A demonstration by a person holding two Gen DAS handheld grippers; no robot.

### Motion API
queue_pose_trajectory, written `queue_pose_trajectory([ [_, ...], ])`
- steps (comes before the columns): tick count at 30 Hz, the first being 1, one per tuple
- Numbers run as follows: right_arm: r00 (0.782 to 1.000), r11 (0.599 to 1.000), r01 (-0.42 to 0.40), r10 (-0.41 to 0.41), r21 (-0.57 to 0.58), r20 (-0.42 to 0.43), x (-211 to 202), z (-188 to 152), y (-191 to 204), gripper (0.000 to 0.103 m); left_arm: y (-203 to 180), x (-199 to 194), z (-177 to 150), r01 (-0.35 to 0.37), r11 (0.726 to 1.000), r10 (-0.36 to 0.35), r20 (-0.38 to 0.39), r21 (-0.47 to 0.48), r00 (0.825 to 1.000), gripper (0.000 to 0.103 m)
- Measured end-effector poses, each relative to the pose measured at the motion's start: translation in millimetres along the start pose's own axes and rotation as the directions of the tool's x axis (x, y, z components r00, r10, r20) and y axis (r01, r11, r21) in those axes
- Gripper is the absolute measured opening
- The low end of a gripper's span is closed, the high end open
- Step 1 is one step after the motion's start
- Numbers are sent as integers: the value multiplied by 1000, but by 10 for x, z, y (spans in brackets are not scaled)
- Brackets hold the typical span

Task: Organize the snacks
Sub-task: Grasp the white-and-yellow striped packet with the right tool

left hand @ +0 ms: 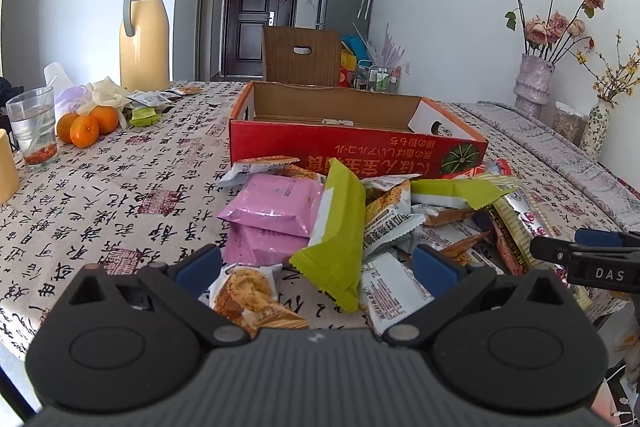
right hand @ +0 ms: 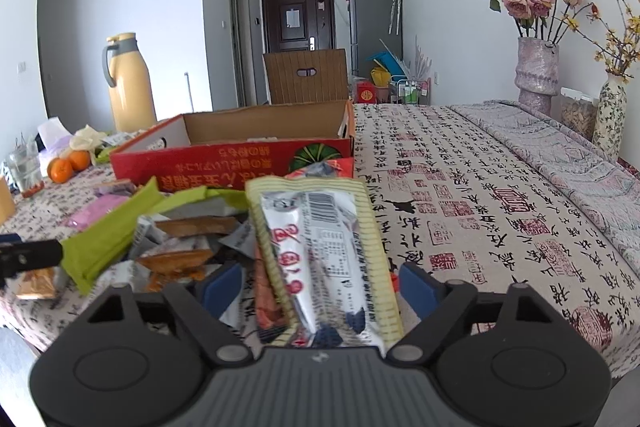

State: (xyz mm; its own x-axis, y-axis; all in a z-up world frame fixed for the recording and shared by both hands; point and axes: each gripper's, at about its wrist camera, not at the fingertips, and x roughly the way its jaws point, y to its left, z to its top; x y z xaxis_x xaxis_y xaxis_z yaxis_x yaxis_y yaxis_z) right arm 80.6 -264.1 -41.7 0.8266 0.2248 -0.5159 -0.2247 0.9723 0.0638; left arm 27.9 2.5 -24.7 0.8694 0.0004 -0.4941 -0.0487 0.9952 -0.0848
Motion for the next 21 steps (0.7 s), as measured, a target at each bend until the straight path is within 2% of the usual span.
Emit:
queue_pose_trajectory([
  [7, 1000, 999, -9, 8, -35, -13, 153, -21, -14, 73, 4, 79, 12, -10, 1000, 10, -14, 0, 1000, 103],
  [15, 1000, 999, -23, 23, -43, -11, 164, -48, -23, 57, 8, 125, 10, -11, 1000, 10, -21, -2, 1000, 103],
  [21, 999, 999, -41, 40, -26, -14, 177, -64, -48, 51, 11, 137, 4, -9, 1000, 9, -24, -4, 1000, 103],
])
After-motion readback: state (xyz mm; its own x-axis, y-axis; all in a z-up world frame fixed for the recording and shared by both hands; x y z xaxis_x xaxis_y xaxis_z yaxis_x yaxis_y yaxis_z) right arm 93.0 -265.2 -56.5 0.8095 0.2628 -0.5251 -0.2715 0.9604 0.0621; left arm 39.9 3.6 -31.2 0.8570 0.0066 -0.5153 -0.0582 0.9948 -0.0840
